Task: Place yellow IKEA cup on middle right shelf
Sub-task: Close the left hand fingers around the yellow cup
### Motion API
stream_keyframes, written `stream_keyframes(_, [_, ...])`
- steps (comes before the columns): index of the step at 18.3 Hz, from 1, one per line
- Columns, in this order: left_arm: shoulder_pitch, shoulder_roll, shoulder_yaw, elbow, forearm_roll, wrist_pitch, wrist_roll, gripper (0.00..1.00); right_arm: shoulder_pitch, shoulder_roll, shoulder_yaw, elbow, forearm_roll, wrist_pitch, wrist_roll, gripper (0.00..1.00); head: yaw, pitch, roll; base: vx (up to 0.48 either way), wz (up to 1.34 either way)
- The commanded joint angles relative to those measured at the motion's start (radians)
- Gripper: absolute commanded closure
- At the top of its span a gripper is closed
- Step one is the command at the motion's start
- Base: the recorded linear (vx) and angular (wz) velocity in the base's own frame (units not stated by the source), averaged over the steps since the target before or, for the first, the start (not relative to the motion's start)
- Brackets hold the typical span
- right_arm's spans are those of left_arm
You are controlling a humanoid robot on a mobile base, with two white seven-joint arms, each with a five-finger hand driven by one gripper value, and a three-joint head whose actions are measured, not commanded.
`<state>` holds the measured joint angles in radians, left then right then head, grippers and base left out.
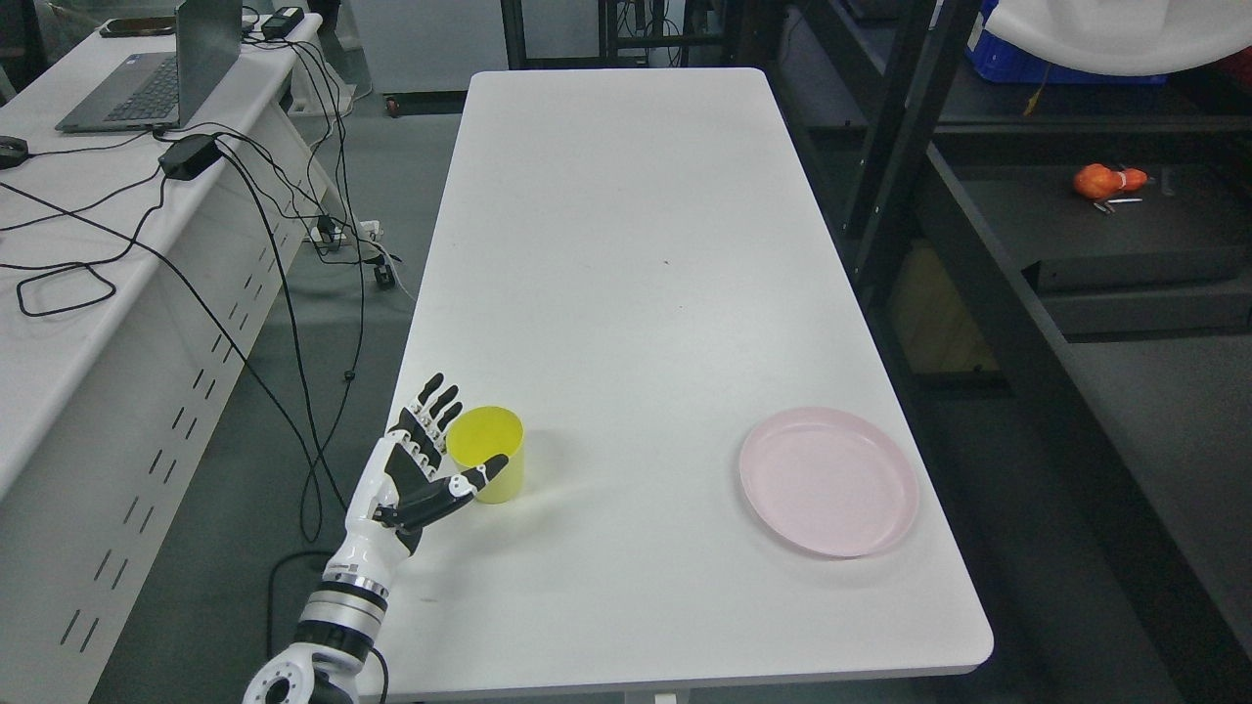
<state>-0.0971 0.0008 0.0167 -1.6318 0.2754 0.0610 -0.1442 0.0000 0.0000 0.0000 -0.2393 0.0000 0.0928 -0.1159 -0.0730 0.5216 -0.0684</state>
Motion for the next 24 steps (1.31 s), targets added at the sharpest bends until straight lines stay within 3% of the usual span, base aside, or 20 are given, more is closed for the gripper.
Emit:
stream_keyframes(1, [0.002,0.017,-0.069,0.063,-0.058,0.017,0.017,0.02,0.014,-0.017,0.017,0.000,-0.025,0.001,-0.001,0.01,0.0000,0.000,0.000,0.000,0.00])
stream_keyframes(4, [-0.006,0.017,-0.086,0.067,-0.073,0.017,0.017,0.02,0.014,-0.017,0.017,0.000,-0.025,0.001,-0.001,0.01,0.0000,0.000,0.000,0.000,0.00])
stream_keyframes(18, [-0.217,0.017,-0.035,0.363,-0.081,0.011,0.012,0.08,0.014,-0.017,0.017,0.000,-0.025,0.001,-0.001,0.01,0.0000,0.000,0.000,0.000,0.00])
stream_keyframes(24, [-0.219,0.017,-0.034,0.412,-0.079,-0.041,0.011,0.37,0.014,-0.017,0.017,0.000,-0.025,0.001,-0.001,0.01,0.0000,0.000,0.000,0.000,0.00])
